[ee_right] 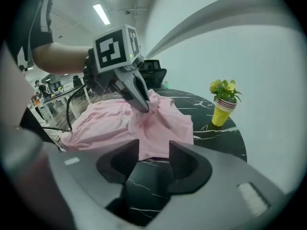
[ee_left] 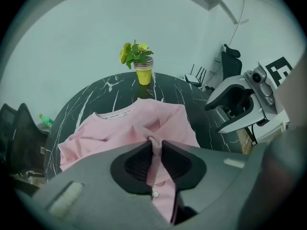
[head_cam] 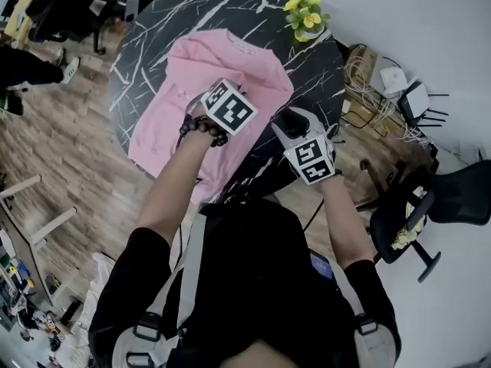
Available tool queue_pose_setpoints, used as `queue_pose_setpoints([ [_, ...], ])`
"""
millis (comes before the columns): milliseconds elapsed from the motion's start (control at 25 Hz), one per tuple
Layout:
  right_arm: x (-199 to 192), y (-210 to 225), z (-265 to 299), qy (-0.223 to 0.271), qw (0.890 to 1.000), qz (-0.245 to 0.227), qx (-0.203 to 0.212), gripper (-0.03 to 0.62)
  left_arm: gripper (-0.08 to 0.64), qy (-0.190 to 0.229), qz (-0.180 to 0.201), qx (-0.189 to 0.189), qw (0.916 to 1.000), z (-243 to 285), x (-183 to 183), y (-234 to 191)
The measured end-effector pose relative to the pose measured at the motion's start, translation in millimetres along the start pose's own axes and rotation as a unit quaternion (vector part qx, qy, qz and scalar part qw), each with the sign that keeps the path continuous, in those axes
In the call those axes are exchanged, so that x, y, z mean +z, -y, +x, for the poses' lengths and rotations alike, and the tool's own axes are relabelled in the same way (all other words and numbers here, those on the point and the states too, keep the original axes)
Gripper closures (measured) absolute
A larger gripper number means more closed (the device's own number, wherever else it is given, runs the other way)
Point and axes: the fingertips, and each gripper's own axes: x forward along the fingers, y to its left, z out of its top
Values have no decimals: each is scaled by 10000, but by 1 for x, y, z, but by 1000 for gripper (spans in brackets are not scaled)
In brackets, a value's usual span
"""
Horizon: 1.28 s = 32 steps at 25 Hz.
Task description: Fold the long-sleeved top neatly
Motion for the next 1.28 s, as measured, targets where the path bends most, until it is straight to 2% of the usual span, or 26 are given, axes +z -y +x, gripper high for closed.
queue_pose_setpoints([
  [200, -14, 11, -8, -31, 9999, 93, -33, 393, 480, 89, -204, -73, 9997, 14, 16, 15],
  [400, -19, 19, -11, -28, 10000, 91, -8, 394, 357, 200, -326, -494, 9980, 21, 25, 41],
  [520, -23, 19, -10, -40, 9999, 79, 53, 393, 357, 389, -431, -587, 9966, 13, 28, 49],
  [640, -19, 17, -7, -2, 9999, 42, 147, 394, 357, 503, -531, -524, 9959, 5, 23, 46],
  [840, -4, 11, -2, 109, 9996, -69, 243, 393, 358, 382, -623, -473, 9962, 2, 8, 43],
  [1000, 2, 11, -5, 132, 9996, -145, 227, 393, 359, 501, -515, -618, 9955, 1, 12, 54],
  [1280, -13, 27, -17, 71, 9999, 17, 75, 393, 360, 585, -333, -749, 9949, -2, 24, 76],
])
